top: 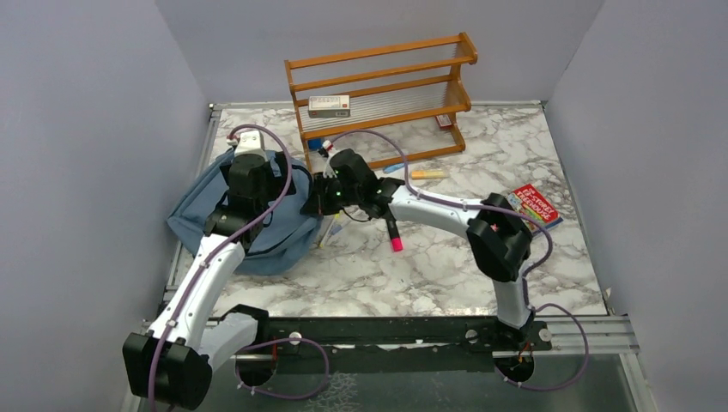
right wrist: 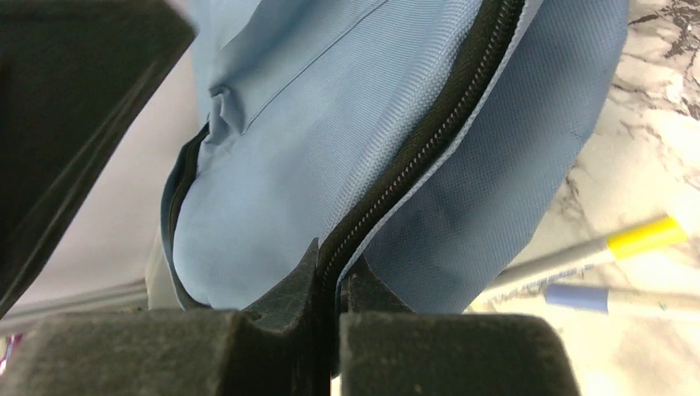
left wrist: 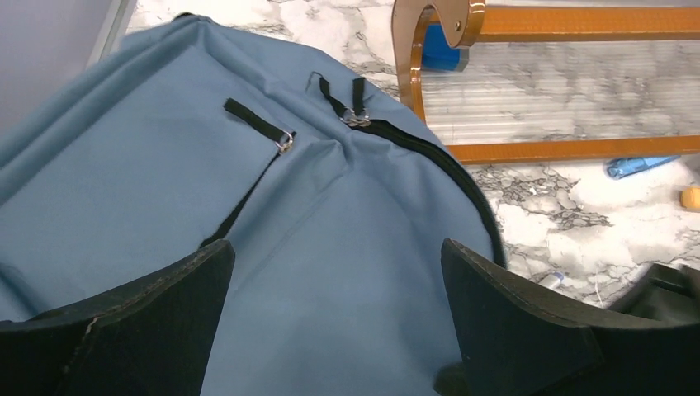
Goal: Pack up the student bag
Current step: Adjust the student bag at the center of the board.
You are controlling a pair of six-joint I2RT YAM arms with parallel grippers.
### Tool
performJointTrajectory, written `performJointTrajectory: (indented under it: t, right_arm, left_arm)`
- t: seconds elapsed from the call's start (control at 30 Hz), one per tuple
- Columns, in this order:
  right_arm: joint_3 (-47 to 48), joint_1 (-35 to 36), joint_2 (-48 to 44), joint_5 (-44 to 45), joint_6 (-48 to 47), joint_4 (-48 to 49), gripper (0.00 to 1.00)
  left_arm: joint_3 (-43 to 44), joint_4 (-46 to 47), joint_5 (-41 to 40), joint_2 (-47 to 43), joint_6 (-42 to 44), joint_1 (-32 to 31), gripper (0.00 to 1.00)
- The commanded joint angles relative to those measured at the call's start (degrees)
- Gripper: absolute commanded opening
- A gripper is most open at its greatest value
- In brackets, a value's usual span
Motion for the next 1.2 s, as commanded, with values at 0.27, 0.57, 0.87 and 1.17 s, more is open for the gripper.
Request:
performJointTrajectory:
  t: [0.27,0.57,0.87,1.17]
  right_arm:
    - [-13.90,0.44,-25.92,5.65,-10.47,-11.75,0.01]
    - [-19.42,-4.97,-35.96,16.46,-16.93,-25.42,0.01]
    - [-27.05,-16.09,-36.01,11.88,-21.63,-24.28,0.18]
    - [-29.07,-16.37,-39.36,23.89,-18.81,-27.59,0.49]
  left_arm:
    - [8.30,-4.79,1.14,-2.68,-1.03,0.23,0.98]
    - [7.67,-3.95,3.87,0.04,0.14,0.21,0.98]
    - [7.24,-2.13,9.71,4.46,1.06,0.23,0.98]
    - [7.08,-1.48,14.54,9.32,1.56,0.22,0.98]
